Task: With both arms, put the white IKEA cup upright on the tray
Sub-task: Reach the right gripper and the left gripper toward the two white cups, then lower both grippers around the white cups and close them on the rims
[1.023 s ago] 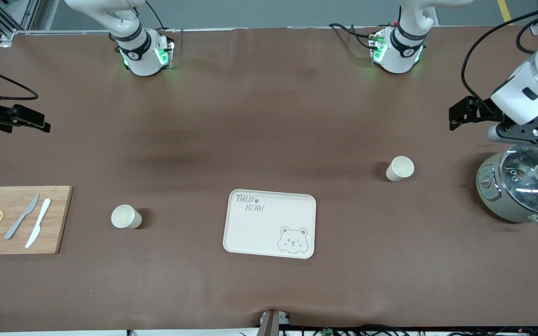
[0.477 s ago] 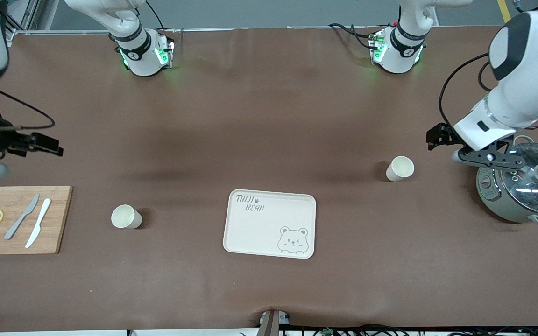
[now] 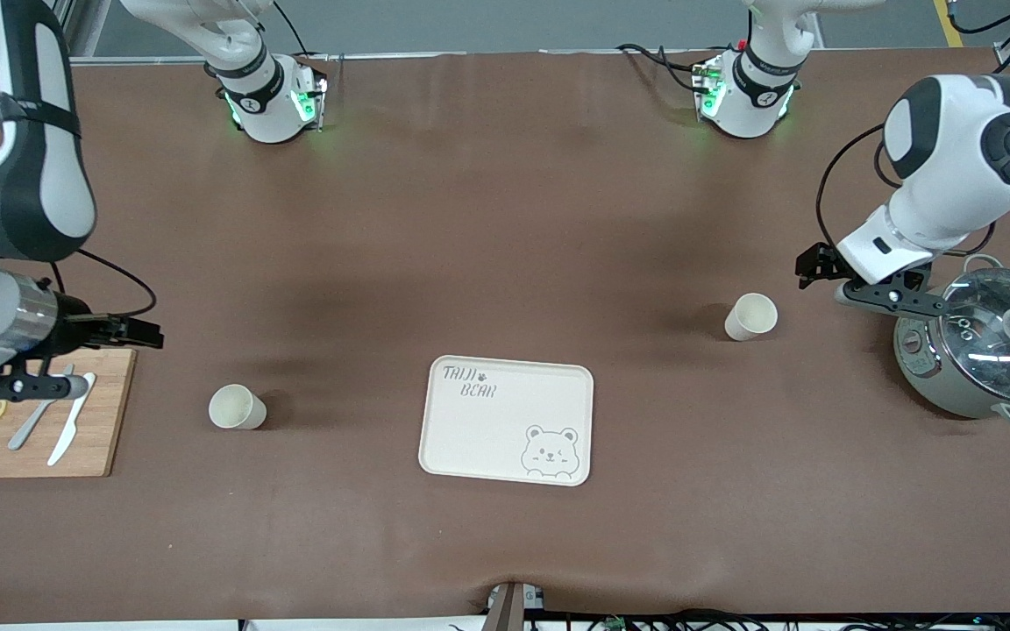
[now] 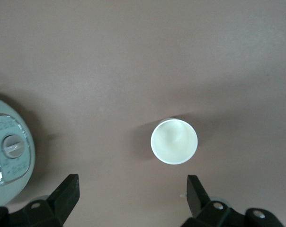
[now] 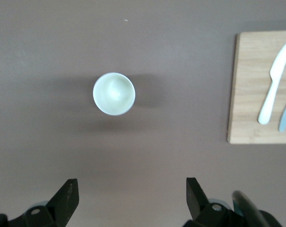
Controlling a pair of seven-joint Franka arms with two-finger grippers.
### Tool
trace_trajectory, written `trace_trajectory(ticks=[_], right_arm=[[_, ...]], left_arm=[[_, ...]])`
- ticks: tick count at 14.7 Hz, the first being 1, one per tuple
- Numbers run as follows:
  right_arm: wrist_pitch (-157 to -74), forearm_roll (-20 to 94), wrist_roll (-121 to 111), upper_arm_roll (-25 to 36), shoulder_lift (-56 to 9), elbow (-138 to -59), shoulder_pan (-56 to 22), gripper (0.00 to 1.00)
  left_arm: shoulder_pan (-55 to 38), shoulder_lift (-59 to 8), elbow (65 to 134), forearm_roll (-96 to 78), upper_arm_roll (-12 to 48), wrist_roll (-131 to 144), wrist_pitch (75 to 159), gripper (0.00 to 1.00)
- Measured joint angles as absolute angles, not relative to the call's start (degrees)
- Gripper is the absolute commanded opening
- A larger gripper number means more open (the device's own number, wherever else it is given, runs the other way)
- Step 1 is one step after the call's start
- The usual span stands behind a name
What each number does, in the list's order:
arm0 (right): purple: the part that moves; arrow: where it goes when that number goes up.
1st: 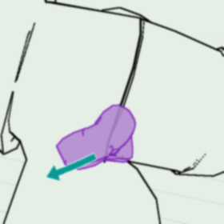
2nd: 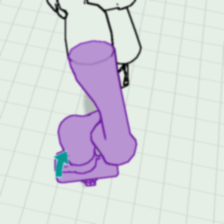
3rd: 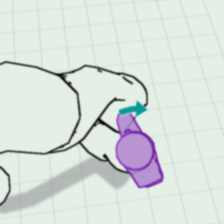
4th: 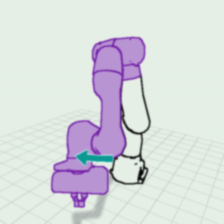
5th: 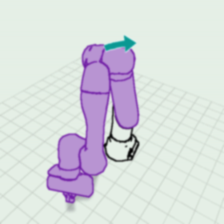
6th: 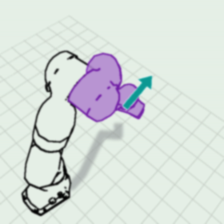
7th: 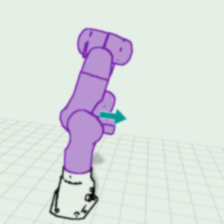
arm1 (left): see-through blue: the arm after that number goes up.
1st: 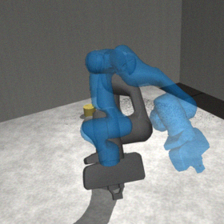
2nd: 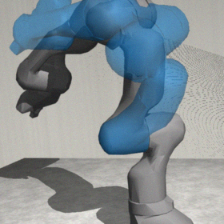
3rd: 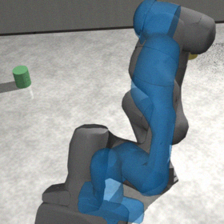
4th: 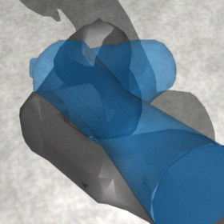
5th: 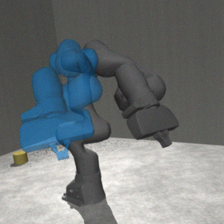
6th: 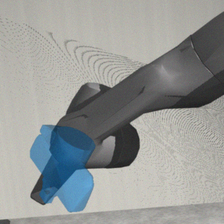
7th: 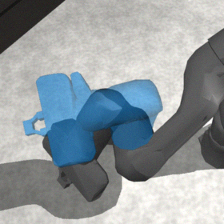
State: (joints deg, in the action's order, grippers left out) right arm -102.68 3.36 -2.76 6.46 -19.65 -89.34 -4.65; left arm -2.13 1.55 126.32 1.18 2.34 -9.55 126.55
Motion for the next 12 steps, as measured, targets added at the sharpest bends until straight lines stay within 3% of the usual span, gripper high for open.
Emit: trace_trajectory(ticks=[6, 12], right_arm=[[-112.7, 3.4, -2.8, 6.4, -28.2, -89.5, -6.0, 1.0], [-116.4, 3.4, -2.8, 6.5, -31.4, -89.6, -5.9, 1.0]], left_arm=[[-1.8, 0.2, 136.2, 1.2, 2.5, -9.6, 140.8, 1.0], [-0.6, -5.1, 140.3, 1.2, 2.5, -10.3, 151.5, 1.0]])
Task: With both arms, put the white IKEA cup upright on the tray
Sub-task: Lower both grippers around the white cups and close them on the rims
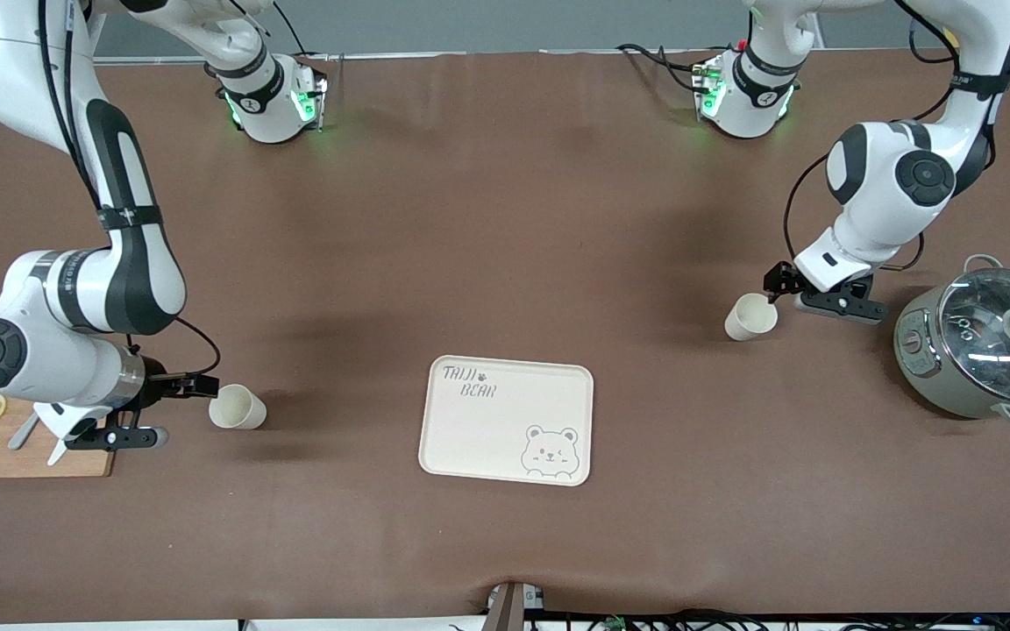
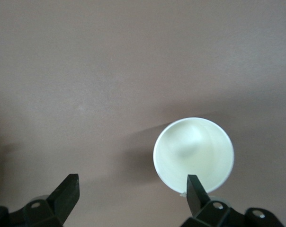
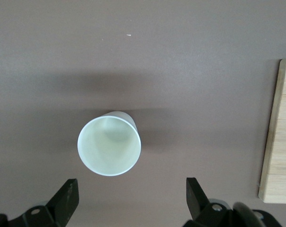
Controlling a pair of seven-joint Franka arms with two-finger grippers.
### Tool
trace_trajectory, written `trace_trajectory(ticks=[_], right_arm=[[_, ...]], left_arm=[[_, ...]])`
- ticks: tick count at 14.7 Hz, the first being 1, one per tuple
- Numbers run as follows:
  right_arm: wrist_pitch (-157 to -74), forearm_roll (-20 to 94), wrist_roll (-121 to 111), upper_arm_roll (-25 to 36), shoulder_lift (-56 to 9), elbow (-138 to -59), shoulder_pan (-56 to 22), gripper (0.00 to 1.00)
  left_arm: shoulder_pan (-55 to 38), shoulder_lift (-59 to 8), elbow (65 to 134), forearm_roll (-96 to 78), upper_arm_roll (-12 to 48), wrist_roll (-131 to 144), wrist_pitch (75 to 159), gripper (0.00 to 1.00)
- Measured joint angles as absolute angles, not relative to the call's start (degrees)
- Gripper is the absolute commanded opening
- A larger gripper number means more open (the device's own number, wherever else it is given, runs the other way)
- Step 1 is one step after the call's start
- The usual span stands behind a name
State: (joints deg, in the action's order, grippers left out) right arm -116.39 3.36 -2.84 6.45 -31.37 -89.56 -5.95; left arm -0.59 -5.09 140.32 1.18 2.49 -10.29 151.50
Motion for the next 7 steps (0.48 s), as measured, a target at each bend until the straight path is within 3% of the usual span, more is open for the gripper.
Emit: trace_trajectory(ticks=[7], right_arm=[[-120.0, 3.4, -4.1, 6.6, -34.1, -89.6, -5.8, 1.0]], left_arm=[[-0.4, -9.8, 140.6, 1.2, 2.5, -10.6, 157.5, 1.0]])
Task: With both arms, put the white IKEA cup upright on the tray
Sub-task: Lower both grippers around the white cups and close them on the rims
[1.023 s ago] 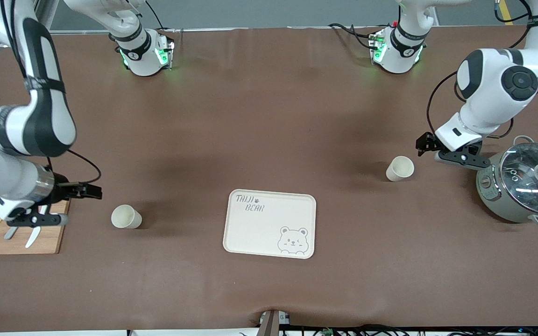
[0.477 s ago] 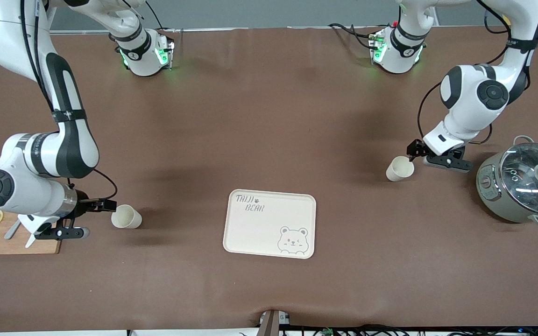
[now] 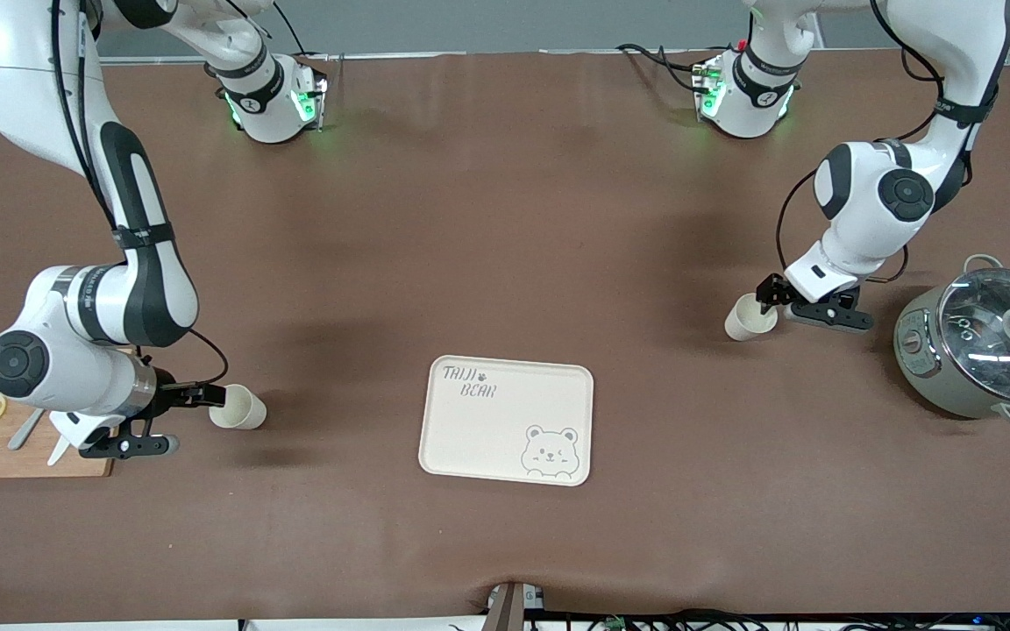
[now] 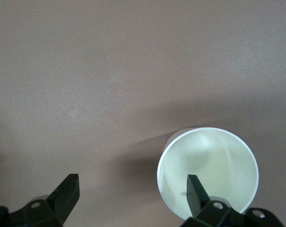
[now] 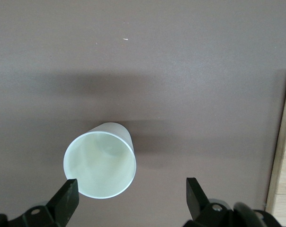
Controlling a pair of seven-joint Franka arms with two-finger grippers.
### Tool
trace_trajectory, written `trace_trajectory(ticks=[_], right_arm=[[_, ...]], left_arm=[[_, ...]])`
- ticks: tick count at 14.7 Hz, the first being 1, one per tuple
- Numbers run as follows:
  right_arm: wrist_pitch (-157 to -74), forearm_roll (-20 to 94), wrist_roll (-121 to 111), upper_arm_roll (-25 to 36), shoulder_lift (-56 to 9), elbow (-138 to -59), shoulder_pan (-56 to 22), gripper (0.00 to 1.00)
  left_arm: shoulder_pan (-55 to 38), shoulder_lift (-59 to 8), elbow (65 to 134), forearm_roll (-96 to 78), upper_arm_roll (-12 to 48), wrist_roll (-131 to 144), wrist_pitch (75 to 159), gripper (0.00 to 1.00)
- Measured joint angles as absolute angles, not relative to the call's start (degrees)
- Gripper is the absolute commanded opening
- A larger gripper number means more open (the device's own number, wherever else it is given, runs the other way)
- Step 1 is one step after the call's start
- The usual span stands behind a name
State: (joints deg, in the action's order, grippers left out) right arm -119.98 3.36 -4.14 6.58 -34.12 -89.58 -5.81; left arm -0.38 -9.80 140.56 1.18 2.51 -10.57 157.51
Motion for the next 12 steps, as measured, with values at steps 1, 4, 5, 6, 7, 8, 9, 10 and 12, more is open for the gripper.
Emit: trace_trajectory(ticks=[1, 4, 5, 6, 7, 8, 9, 10, 12], right_arm=[[-120.4, 3.4, -4.2, 6.6, -34.3, -89.6, -5.8, 1.0], [-122.4, 3.4, -4.4, 6.6, -35.6, -89.6, -5.8, 1.0], [-123.3, 3.4, -4.8, 6.6, -36.1, -89.7, -5.8, 1.0], [-124.5, 3.4, -5.3, 6.6, -36.6, -89.9, -5.8, 1.0], [-125.7, 3.4, -5.7, 6.6, -37.0, -90.3, -5.8, 1.0], [-126.8, 3.4, -6.0, 6.6, -37.2, -90.8, -5.8, 1.0], [-127.6, 3.4, -6.2, 6.6, -37.5, -91.4, -5.8, 1.0], [-128.1, 3.4, -6.3, 6.6, -37.6, -91.8, -5.8, 1.0], [-128.6, 3.4, -6.5, 6.6, -37.8, -92.7, -5.8, 1.0]], left_arm=[[-0.4, -10.0, 140.6, 1.2, 2.5, -10.6, 157.5, 1.0], [-0.4, -10.5, 140.6, 1.2, 2.6, -10.6, 158.5, 1.0], [-0.4, -10.8, 140.7, 1.2, 2.6, -10.6, 159.0, 1.0], [-0.4, -11.1, 140.7, 1.2, 2.7, -10.6, 159.4, 1.0], [-0.5, -11.4, 140.7, 1.2, 2.7, -10.6, 159.7, 1.0], [-0.5, -11.6, 140.8, 1.2, 2.8, -10.6, 159.8, 1.0], [-0.5, -11.7, 140.8, 1.2, 2.9, -10.6, 159.9, 1.0], [-0.5, -11.8, 140.8, 1.2, 3.0, -10.6, 160.0, 1.0], [-0.6, -11.8, 140.9, 1.2, 3.3, -10.6, 160.2, 1.0]])
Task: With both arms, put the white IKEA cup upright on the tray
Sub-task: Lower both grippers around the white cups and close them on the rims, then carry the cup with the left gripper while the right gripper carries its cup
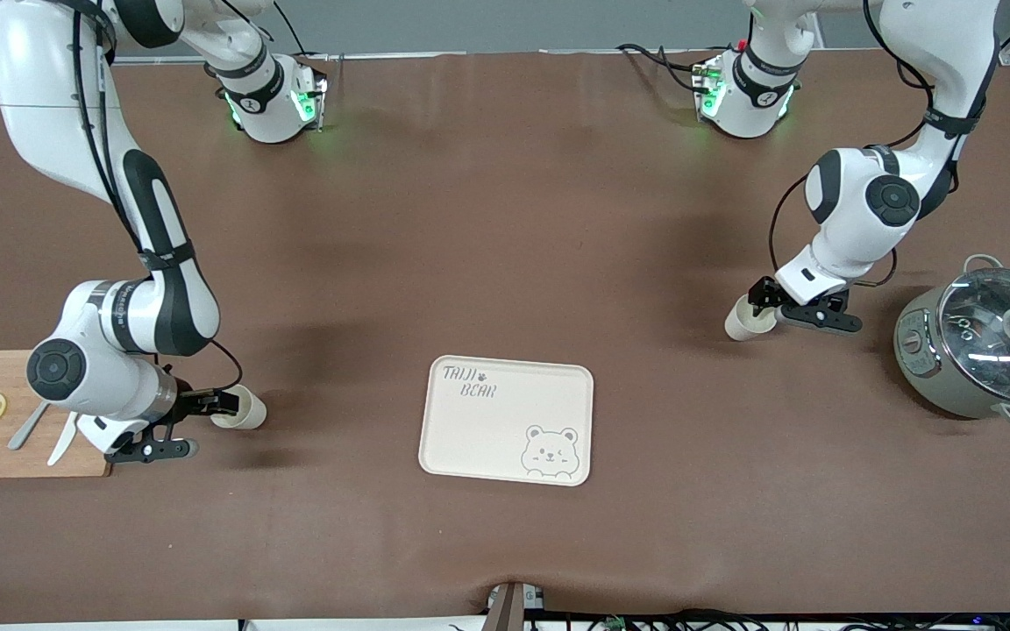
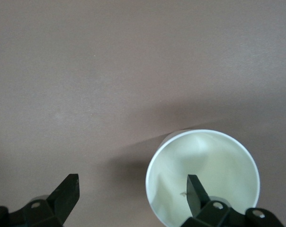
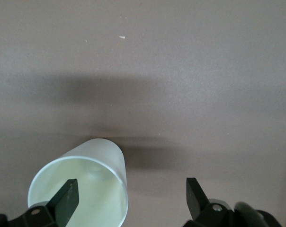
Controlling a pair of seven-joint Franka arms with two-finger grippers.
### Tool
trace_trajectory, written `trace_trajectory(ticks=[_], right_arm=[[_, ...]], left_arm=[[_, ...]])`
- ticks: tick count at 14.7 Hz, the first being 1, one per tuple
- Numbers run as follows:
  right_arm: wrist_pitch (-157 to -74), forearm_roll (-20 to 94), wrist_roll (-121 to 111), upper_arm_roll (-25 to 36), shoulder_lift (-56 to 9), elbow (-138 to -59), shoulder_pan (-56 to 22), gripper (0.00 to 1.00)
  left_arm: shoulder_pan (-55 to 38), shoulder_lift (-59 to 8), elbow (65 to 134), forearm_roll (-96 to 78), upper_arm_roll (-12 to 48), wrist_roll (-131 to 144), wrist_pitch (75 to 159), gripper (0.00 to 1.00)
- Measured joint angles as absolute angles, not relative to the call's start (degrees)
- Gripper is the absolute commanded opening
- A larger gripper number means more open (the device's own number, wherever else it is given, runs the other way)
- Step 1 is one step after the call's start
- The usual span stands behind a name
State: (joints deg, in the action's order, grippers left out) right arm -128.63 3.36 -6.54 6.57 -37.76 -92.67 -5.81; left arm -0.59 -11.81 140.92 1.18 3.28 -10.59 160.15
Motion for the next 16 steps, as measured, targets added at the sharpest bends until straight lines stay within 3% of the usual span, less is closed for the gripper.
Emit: trace_trajectory(ticks=[2, 3, 4, 5, 10, 13, 16], right_arm=[[-130.1, 3.4, -7.2, 6.6, -37.8, -93.8, -5.8, 1.0], [-131.3, 3.4, -7.4, 6.6, -37.8, -94.6, -5.8, 1.0], [-132.6, 3.4, -7.4, 6.5, -37.8, -95.4, -5.8, 1.0], [-133.5, 3.4, -7.5, 6.4, -37.9, -96.1, -5.9, 1.0], [-134.2, 3.4, -7.5, 6.1, -37.9, -96.7, -5.9, 1.0], [-134.2, 3.4, -7.5, 6.0, -37.9, -96.7, -5.9, 0.54], [-134.2, 3.4, -7.6, 5.8, -37.9, -96.7, -5.9, 0.2]], left_arm=[[-0.6, -11.8, 141.0, 1.2, 3.5, -10.6, 160.2, 1.0], [-0.6, -11.9, 141.0, 1.2, 3.5, -10.6, 160.2, 0.89], [-0.6, -12.0, 141.0, 1.2, 3.5, -10.6, 160.2, 0.39], [-0.6, -12.1, 141.0, 1.2, 3.6, -10.5, 160.2, 0.0], [-0.6, -13.6, 141.0, 1.2, 4.4, -9.8, 160.3, 0.0], [-0.6, -13.9, 141.0, 1.2, 4.4, -9.8, 160.5, 0.0], [-0.7, -13.7, 140.4, 1.2, 4.7, -9.8, 160.6, 0.0]])
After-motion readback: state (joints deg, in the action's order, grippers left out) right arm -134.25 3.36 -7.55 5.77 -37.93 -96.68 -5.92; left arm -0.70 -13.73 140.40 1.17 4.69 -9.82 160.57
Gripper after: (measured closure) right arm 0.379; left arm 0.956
